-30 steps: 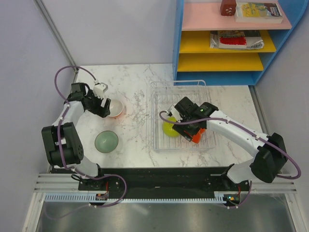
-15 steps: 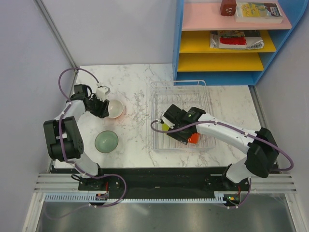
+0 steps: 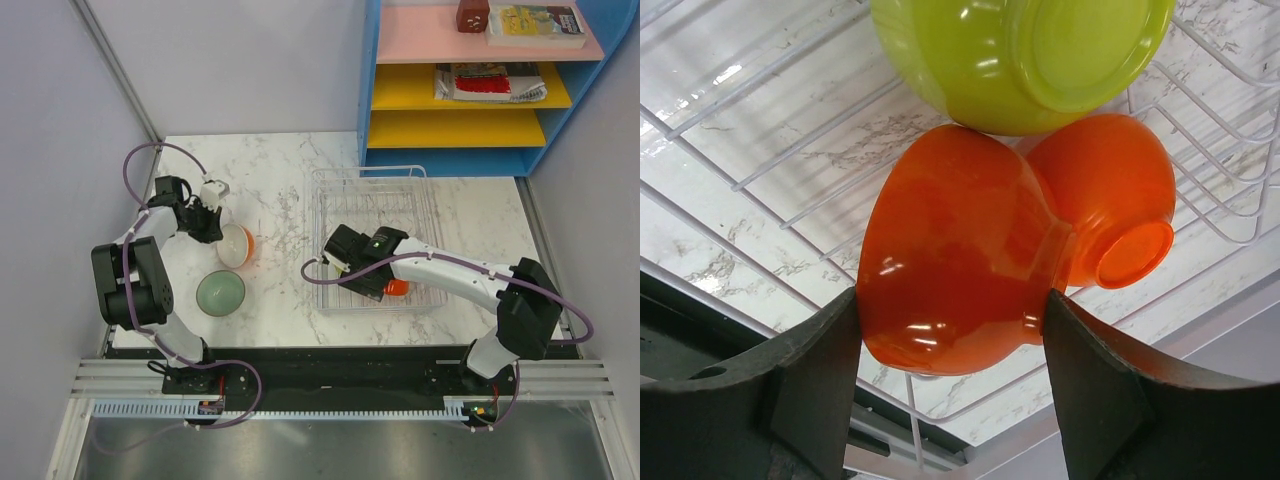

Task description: Load the bowls into the dish rack

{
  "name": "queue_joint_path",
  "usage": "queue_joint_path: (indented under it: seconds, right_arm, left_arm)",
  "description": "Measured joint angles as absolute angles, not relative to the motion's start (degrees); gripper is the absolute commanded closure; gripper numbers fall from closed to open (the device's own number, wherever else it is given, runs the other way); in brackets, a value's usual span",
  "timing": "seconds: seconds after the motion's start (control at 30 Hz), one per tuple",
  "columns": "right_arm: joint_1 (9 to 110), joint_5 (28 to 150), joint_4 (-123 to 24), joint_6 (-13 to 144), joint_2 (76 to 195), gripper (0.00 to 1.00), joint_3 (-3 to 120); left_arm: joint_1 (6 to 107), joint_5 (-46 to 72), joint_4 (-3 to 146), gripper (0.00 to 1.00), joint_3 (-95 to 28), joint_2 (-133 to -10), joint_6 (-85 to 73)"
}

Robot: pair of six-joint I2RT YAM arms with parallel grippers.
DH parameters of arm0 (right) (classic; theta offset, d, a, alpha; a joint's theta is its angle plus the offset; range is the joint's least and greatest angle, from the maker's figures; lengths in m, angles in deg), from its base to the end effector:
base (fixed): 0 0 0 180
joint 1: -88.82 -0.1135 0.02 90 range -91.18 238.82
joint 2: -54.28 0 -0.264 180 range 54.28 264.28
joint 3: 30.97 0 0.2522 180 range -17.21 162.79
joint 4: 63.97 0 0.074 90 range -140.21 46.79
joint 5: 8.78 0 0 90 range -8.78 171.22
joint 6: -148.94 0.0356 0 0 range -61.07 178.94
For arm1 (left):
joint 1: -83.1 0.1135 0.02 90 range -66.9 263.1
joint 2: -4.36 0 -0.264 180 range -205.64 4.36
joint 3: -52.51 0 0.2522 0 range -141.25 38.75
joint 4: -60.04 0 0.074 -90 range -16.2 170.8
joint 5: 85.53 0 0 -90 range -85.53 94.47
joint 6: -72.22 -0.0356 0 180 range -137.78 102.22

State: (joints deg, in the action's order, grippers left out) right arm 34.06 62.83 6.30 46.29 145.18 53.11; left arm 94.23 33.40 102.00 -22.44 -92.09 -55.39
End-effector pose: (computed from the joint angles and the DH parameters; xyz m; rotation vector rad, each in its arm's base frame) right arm 0.1815 0.2374 0.2425 -1.5119 2.3590 -0.3093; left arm 0.3284 0.0471 0.1893 0.7201 2.3970 -0.3439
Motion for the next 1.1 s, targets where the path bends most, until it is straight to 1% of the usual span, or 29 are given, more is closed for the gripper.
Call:
queue_joint_path:
  seconds: [0.03, 0.07, 0.2, 0.3, 0.37, 0.47, 0.6, 0.9, 1.0, 1.1]
  right_arm:
    - [33.9, 62.8, 6.3, 46.2, 145.2, 0.38, 53.1]
    - [33.8, 62.7, 6.5, 46.1, 145.4, 0.34, 53.2]
    - [33.5, 62.6, 7.3, 45.6, 145.9, 0.24, 53.8]
    - [33.5, 63.1, 7.6, 45.4, 146.1, 0.17, 54.3]
    - [33.4, 64.9, 7.8, 45.4, 146.2, 0.16, 54.3]
    - [33.2, 68.0, 8.4, 45.4, 146.3, 0.08, 54.3]
    - [33.3, 70.2, 8.5, 45.1, 146.3, 0.06, 54.6]
    - [33.2, 72.8, 9.4, 44.8, 146.1, 0.06, 55.9]
    - [33.2, 73.4, 10.5, 44.1, 145.2, 0.05, 58.4]
    - [33.6, 73.9, 11.1, 43.6, 143.8, 0.05, 63.9]
  left_arm:
    - [94.2, 33.6, 102.0, 0.91, -22.4, -92.2, -55.4]
    - [94.3, 33.7, 102.1, 0.93, -22.4, -92.2, -55.4]
    - [94.3, 34.6, 102.1, 0.98, -22.5, -92.2, -55.4]
    - [94.3, 34.7, 102.1, 0.98, -22.5, -92.2, -55.4]
    - [94.3, 34.7, 102.1, 0.98, -22.5, -92.2, -55.4]
    - [94.3, 34.8, 102.1, 0.98, -22.5, -92.2, -55.4]
    - [94.3, 34.8, 102.1, 0.98, -22.5, -92.2, -55.4]
    - [94.3, 34.9, 102.1, 0.98, -22.5, -92.1, -55.3]
    - [94.2, 35.1, 102.8, 0.98, -22.9, -92.0, -55.3]
    - [93.7, 35.0, 104.2, 0.98, -24.2, -91.5, -55.3]
